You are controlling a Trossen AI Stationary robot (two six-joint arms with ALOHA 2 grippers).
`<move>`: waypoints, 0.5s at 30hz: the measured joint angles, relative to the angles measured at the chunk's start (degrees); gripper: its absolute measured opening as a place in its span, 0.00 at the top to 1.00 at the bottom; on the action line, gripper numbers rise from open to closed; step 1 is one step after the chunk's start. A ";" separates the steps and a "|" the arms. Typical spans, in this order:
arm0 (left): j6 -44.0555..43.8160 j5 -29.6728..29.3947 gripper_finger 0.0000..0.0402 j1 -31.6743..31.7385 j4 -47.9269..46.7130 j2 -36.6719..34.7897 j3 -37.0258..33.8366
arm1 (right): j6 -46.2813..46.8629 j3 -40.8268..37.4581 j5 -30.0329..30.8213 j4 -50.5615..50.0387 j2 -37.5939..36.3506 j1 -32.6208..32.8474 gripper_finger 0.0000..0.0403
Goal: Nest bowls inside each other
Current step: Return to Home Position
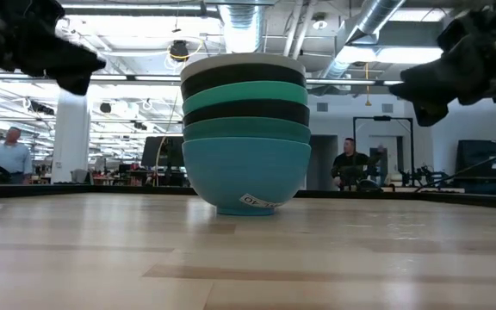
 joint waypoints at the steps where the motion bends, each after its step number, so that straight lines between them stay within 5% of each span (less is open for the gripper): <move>1: -0.06 -0.03 0.78 0.00 0.01 0.01 -0.83 | -0.16 0.00 0.00 -0.23 0.01 -0.64 0.58; 7: -4.10 0.56 0.78 0.04 10.68 0.08 -8.38 | -8.69 0.00 0.00 -0.15 0.01 -3.56 0.58; 15: 4.46 -0.76 0.78 0.09 13.98 -0.73 -7.38 | -11.51 -0.01 0.00 -2.97 0.01 -6.65 0.58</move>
